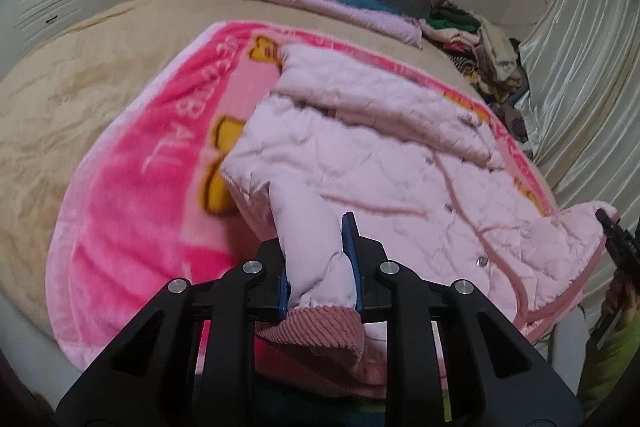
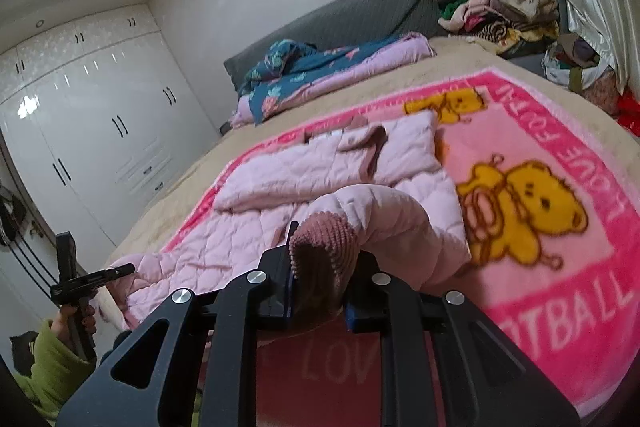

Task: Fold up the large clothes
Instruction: 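Grasp the jacket hem with the left tool while the right tool grasps the hem, then lift the hem with both tools and fold it toward the collar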

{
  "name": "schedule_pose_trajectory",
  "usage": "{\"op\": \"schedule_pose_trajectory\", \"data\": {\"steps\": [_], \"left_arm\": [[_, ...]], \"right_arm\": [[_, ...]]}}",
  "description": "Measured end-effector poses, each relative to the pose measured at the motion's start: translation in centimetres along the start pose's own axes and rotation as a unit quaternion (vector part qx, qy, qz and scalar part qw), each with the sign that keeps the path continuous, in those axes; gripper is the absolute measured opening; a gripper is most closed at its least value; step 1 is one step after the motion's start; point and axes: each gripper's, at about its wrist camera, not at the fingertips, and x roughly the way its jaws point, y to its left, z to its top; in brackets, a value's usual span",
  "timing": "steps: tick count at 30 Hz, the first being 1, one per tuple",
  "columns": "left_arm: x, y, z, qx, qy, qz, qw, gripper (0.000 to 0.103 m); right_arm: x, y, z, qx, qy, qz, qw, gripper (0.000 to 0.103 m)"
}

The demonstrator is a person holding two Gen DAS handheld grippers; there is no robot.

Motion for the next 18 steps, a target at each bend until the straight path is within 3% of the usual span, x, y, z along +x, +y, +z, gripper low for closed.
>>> {"op": "schedule_pose_trajectory", "data": {"steps": [6,18], "left_arm": [[0.0,-0.1,3.2,-0.017,-0.025,-0.018,0.9994,0.014],[0.1,-0.4,6.4,-0.021,-0.047,-0.027,0.9983,0.014]], "right_arm": [[0.1,0.0,1.6,0.003,-0.022,0.003,1.0,0.016],[0.5,0.4,3.9,0.004,-0.052,-0.002,0.999,0.016]]}}
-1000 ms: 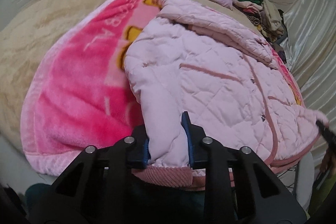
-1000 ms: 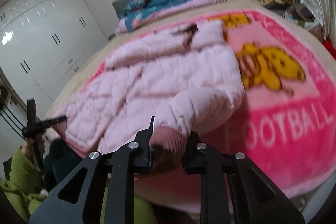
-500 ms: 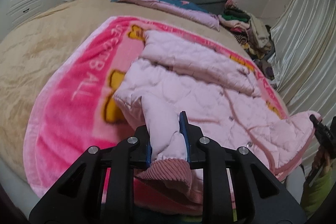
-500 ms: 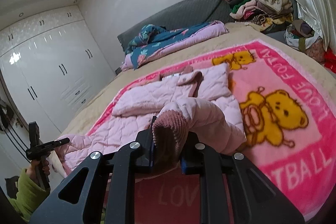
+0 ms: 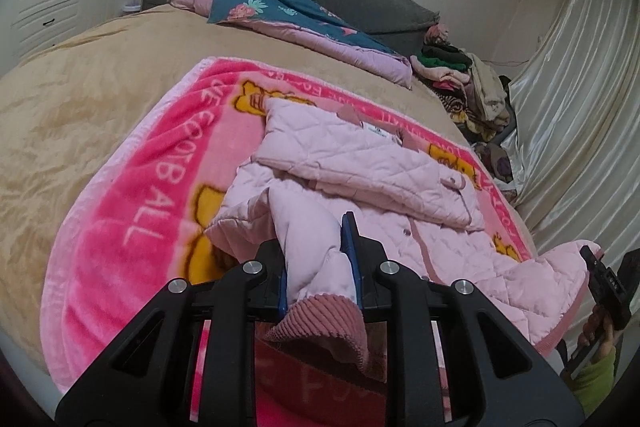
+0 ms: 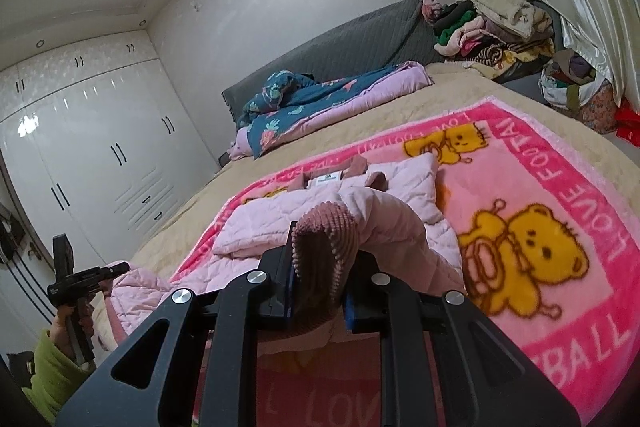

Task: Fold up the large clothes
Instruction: 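Lift the hem with both tools and fold it toward the collar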

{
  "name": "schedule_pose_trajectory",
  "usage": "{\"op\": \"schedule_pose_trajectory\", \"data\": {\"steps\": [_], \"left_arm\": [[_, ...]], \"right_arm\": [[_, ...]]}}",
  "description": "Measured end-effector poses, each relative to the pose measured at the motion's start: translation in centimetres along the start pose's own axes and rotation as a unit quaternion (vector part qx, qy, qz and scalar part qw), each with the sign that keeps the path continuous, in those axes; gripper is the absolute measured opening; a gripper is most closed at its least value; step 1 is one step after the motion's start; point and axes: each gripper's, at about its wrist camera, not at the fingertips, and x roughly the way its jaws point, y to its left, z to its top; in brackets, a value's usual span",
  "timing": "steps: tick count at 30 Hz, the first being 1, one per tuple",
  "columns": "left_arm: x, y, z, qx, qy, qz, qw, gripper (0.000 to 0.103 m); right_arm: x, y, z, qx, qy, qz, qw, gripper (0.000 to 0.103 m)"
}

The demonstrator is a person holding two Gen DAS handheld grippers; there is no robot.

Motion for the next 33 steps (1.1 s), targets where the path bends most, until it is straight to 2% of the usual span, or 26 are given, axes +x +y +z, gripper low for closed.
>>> {"op": "schedule_pose_trajectory", "data": {"steps": [2,14,33], "left_arm": [[0.1,-0.2,0.6,0.004,0.0,0.01,0.9999,0.014],[-0.2,-1.8,4.7,0.019,-0.038,0.007,0.9991,0.014],[0.7,-3.9,9.4,0.033,-0.072,0.015,0.9967,0.014]], "right_arm": [[0.0,0.1,0.4,-0.002,-0.004,0.001,1.0,0.016],[0.7,0.2,4.3,0.015,-0.034,0.007,0.999,0.016],[3.6,0.3,8.9,0.017,-0.058,-0.02,0.998,0.016]]}}
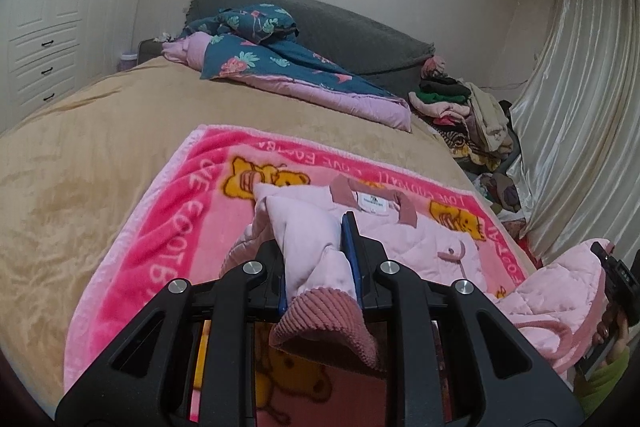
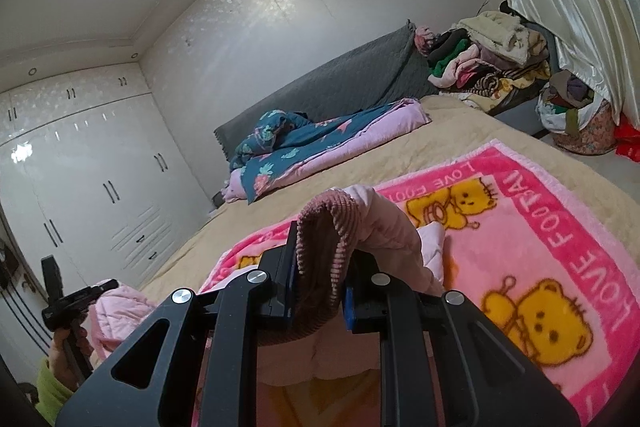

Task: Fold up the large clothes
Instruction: 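Lift the hem with both tools and fold it toward the collar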

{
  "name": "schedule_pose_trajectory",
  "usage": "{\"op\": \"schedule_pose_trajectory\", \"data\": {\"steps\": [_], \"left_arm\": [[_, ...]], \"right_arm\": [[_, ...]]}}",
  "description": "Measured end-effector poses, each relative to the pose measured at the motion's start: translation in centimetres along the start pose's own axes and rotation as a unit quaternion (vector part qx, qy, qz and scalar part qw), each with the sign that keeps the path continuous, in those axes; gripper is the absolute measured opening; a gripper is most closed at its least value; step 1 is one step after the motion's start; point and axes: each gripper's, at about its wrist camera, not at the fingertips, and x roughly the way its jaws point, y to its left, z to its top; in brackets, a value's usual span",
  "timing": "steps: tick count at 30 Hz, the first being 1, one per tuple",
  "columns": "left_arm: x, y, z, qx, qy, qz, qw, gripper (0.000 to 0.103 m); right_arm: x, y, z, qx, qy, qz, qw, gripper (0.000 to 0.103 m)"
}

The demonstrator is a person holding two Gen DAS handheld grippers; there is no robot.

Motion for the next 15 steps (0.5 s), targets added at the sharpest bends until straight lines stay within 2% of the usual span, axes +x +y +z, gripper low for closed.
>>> {"op": "schedule_pose_trajectory", "data": {"steps": [15], "left_arm": [[2.8,-1.2,2.7,0.02,-0.023,0.031,0.999,0.014]], "right_arm": [[2.7,-0.7,2.0,0.0,-0.007,-0.013,1.0,0.016]]}}
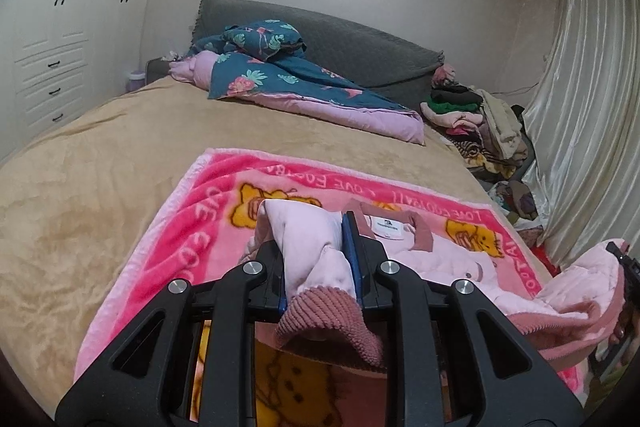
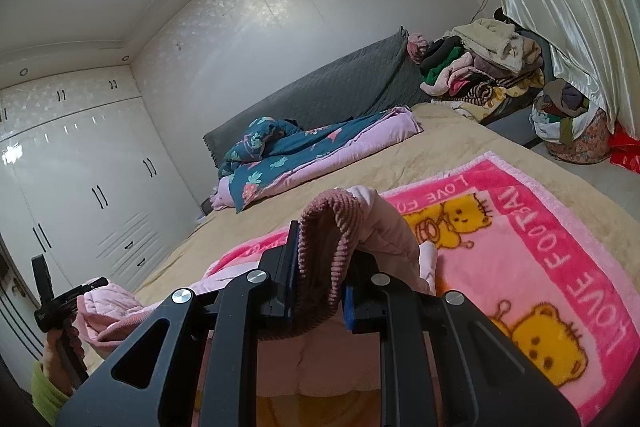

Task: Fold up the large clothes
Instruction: 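Lift the hem with both tools and fold it toward the collar, then lower the folded hem onto the jacket and open both tools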

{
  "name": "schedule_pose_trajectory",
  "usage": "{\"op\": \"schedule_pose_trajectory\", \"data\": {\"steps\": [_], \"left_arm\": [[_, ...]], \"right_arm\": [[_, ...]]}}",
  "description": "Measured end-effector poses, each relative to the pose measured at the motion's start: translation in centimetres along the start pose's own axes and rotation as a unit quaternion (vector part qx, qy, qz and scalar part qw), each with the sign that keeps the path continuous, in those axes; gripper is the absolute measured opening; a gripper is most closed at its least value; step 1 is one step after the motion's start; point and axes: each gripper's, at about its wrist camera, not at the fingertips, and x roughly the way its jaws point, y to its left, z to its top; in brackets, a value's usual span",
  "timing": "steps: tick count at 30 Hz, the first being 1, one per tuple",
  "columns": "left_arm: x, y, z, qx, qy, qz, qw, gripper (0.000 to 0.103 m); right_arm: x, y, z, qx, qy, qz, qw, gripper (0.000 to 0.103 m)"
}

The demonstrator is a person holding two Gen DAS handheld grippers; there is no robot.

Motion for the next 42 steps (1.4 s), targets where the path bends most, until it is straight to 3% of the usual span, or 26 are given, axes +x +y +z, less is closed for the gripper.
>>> {"op": "schedule_pose_trajectory", "data": {"steps": [16,27,33,38,42], "left_arm": [[6.3,-0.9,-0.3,0.047,0.014,0.05,0.9976,0.014],[10.0,-0.7,-0.5,0.035,0.012,0.058,0.9976,0.015],[10.8,0.1,-1.2,-0.002,0.001,0.051,0.9987,0.015],[10.9,0.5,-1.6,-0.02,-0.01,0.045,0.9987,0.016],[11.0,0.7,-1.7,-0.024,-0.017,0.035,0.999,0.017]], "right_arm": [[7.0,-3.1,-0.2,0.014,0.023,-0.038,0.999,0.016],[10.4,-5.6,-0.6,0.055,0.049,-0.039,0.996,0.02],[11.5,-6.6,-0.6,0.087,0.058,-0.018,0.994,0.035],[11.6,-6.0,-0.3,0.072,0.036,-0.041,0.996,0.07],[11.7,-5.6,-0.2,0.057,0.03,-0.048,0.997,0.073]]}}
